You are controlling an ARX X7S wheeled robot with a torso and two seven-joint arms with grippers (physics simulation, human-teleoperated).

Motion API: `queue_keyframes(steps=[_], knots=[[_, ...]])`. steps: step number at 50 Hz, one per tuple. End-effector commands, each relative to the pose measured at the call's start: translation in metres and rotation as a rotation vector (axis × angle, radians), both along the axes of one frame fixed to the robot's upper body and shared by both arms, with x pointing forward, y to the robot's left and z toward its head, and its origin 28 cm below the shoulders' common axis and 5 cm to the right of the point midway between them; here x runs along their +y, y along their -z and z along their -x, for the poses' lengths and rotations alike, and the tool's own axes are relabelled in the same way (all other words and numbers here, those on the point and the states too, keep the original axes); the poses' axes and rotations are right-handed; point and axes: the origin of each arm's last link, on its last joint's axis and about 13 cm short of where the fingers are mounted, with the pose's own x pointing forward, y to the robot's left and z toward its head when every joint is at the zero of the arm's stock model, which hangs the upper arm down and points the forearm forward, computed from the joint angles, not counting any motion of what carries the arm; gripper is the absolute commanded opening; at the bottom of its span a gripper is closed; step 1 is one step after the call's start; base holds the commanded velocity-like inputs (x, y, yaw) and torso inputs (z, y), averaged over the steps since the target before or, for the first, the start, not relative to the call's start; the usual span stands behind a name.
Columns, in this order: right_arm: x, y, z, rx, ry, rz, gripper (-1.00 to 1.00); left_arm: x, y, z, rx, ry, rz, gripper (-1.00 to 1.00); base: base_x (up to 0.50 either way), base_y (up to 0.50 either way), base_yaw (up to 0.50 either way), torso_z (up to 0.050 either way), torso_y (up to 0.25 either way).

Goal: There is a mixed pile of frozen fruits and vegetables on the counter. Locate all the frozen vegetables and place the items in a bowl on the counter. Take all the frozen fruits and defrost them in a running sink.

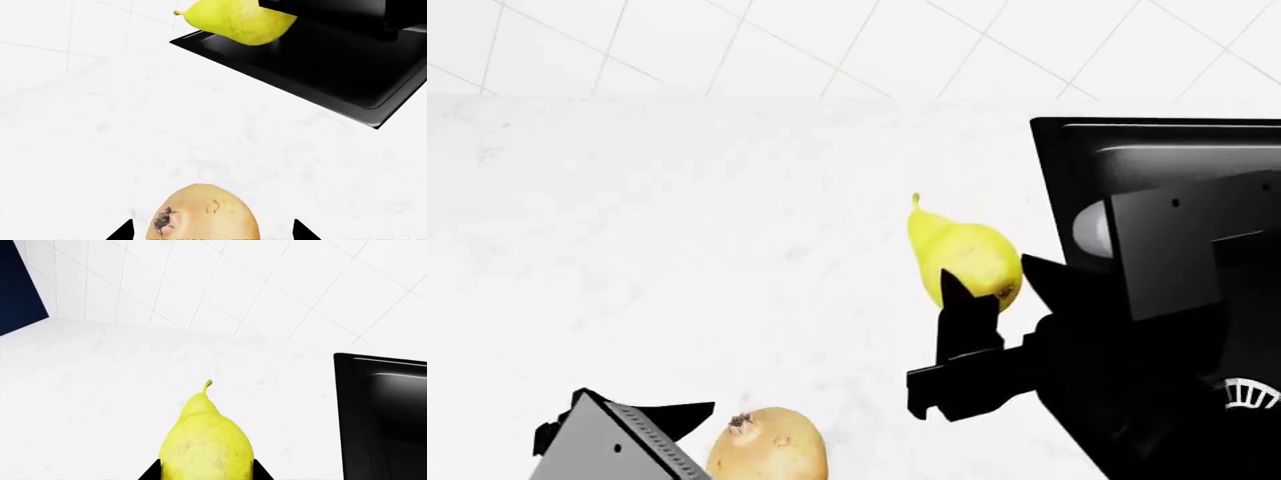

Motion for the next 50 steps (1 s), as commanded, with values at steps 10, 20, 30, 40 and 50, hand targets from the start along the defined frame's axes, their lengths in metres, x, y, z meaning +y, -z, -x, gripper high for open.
queue_keyframes(steps=[10,20,30,40,50], knots=[[0.001,0.001,-0.002,-0.03,-0.025,-0.023,-1.0,-0.003,0.017,-0.008,0.034,-0.019,0.003,1.0,0.0,0.0,0.0,0.0,0.0],[0.0,0.004,0.0,-0.027,-0.028,-0.026,-1.0,-0.008,0.023,-0.01,0.042,-0.018,-0.008,1.0,0.0,0.0,0.0,0.0,0.001],[0.0,0.007,0.001,-0.02,-0.027,-0.033,-1.0,-0.009,0.026,-0.017,0.05,-0.038,0.001,1.0,0.0,0.0,0.0,0.0,0.0],[0.0,0.011,0.002,-0.011,-0.027,-0.038,-1.0,-0.008,0.027,-0.02,0.049,-0.054,0.007,1.0,0.0,0.0,0.0,0.0,0.0],[0.0,0.013,0.002,-0.008,-0.024,-0.043,-1.0,-0.009,0.023,-0.018,0.054,-0.052,0.02,-1.0,0.0,0.0,0.0,0.0,0.0]])
